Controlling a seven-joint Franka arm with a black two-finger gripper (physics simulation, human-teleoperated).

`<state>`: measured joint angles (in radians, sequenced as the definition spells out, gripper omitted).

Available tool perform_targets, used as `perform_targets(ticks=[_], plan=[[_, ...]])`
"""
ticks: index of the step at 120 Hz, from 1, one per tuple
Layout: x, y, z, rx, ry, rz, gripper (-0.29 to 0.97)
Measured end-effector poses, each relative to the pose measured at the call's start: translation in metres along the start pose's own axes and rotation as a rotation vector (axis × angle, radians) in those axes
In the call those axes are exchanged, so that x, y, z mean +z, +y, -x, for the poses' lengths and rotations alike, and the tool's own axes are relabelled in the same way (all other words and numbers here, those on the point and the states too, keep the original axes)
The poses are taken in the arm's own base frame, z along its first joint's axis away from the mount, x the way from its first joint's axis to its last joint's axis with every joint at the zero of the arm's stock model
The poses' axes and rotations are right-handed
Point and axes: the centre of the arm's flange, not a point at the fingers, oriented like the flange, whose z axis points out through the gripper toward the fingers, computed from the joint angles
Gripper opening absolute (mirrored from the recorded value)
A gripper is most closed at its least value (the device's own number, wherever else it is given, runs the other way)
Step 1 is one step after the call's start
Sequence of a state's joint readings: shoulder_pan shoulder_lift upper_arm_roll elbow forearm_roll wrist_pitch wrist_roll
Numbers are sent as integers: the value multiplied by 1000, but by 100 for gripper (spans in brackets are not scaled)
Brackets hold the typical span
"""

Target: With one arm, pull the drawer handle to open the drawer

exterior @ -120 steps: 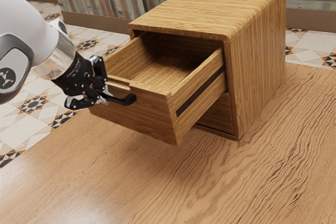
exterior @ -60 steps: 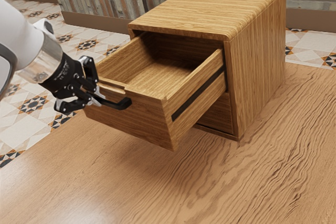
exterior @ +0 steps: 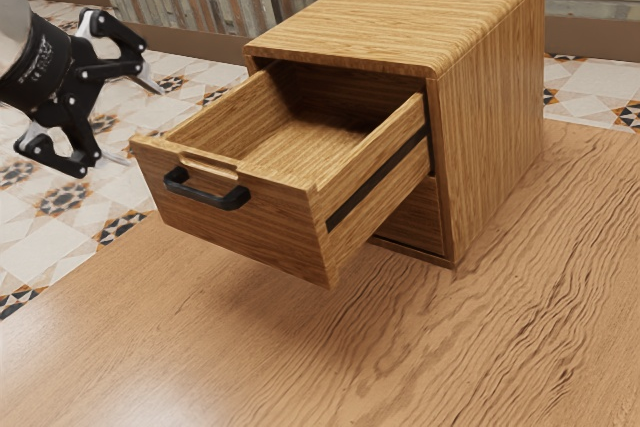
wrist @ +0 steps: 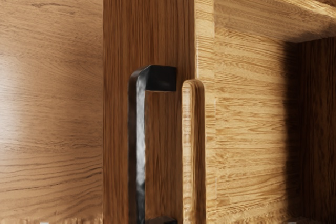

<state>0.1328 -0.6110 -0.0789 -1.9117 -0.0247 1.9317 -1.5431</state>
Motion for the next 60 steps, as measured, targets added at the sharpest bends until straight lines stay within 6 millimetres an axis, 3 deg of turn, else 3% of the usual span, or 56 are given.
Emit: perform_targets(ticks=[7, 16, 21, 41, 51, 60], plan=[[-10, 39, 23, 42, -46, -33, 59], [6, 56, 65, 129, -127, -141, 62], [8, 50, 104, 212, -177, -199, 63], [54, 14, 219, 445, -282, -384, 66], [96, 6, 249, 490, -288, -470, 67], [116, -4, 262, 513, -288, -517, 67]])
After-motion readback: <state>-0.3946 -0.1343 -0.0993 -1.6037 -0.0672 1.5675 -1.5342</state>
